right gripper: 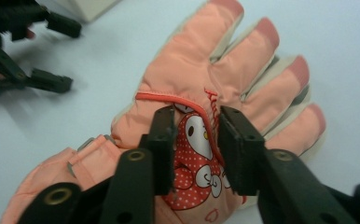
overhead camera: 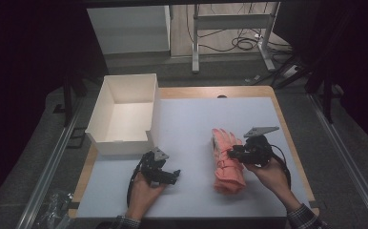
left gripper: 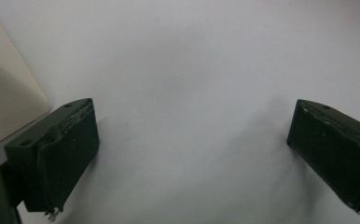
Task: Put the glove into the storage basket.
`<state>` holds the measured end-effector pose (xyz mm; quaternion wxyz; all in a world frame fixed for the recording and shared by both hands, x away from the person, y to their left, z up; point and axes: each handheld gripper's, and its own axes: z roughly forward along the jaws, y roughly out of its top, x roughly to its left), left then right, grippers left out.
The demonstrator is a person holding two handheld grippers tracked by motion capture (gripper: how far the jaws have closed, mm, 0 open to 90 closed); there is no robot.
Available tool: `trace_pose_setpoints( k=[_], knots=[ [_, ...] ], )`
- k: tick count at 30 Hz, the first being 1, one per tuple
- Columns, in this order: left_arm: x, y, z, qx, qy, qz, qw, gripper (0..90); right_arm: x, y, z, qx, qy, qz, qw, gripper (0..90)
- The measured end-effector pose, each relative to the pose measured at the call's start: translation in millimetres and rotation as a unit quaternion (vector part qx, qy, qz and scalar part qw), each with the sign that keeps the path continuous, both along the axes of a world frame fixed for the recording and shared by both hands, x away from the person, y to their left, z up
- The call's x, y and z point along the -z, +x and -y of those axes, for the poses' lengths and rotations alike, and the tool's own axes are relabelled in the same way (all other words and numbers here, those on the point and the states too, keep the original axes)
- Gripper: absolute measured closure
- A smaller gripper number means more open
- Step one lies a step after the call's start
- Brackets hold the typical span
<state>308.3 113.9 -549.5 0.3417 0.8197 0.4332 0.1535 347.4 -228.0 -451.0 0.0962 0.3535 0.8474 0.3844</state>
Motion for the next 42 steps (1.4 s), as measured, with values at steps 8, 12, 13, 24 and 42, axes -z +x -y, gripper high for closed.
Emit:
trace_pose_setpoints(
  k=[8,12,13,24,42],
  knots=[
    [0.0,0.0,-0.1,0.001,0.001,0.000,1.0000,2.0,-2.8,-4.4,26.5,0.018,0.004,0.022,0.9996,59.9],
    [0.0,0.0,0.1,0.000,0.000,0.000,1.0000,2.0,9.9,-4.1,43.8,0.036,-0.001,0.015,0.9993,61.2],
    [-0.1,0.0,-0.2,0.001,0.002,-0.001,1.0000,2.1,15.1,-4.0,47.2,0.041,0.001,0.010,0.9991,61.2],
    [-0.1,0.0,-0.2,0.001,0.002,-0.001,1.0000,2.0,57.8,-20.7,56.6,0.025,0.012,-0.033,0.9991,79.4],
    [-0.1,0.0,-0.2,0.001,0.002,-0.001,1.0000,2.0,74.4,-27.6,28.3,-0.005,0.015,-0.034,0.9993,80.4]
  ],
)
